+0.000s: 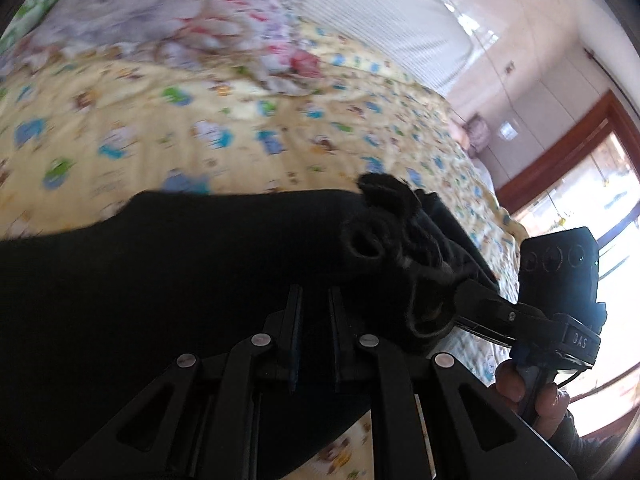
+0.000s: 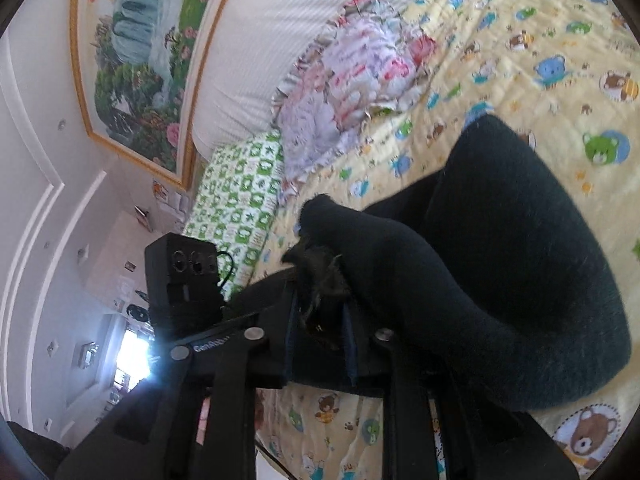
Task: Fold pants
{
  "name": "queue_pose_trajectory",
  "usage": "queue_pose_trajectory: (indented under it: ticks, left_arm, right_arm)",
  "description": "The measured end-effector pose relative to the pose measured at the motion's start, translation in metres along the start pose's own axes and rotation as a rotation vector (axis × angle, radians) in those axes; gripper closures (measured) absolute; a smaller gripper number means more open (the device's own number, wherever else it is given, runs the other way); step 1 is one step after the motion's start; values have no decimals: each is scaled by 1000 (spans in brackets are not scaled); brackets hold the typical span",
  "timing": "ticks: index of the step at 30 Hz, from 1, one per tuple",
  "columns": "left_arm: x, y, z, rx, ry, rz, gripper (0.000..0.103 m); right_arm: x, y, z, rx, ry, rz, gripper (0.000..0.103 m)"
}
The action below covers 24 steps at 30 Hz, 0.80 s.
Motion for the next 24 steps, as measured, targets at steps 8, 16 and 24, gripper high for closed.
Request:
queue_pose_trajectory:
  ticks: [8, 16, 24]
  left_arm:
    - [-34, 13, 20, -89, -38, -67, 92]
    - [-72, 32, 41, -197, -65, -134, 88]
    - [-116, 50, 75, -328, -72, -214, 86]
  right_arm:
    - [10, 6, 16, -60, 6, 50, 53]
    - [8, -1, 32, -69, -40, 54, 52]
    - [27, -5, 58, -123, -81, 93, 52]
Point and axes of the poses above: each gripper's, at about its wrist camera, not at the fingertips, and x roughly the way its jaws point, z to its left, y to its underside, the point moved 5 cm from there along x, roughly the way its jaws point, and after that the axes turned 8 degrees about -x, right-handed, at the moved point
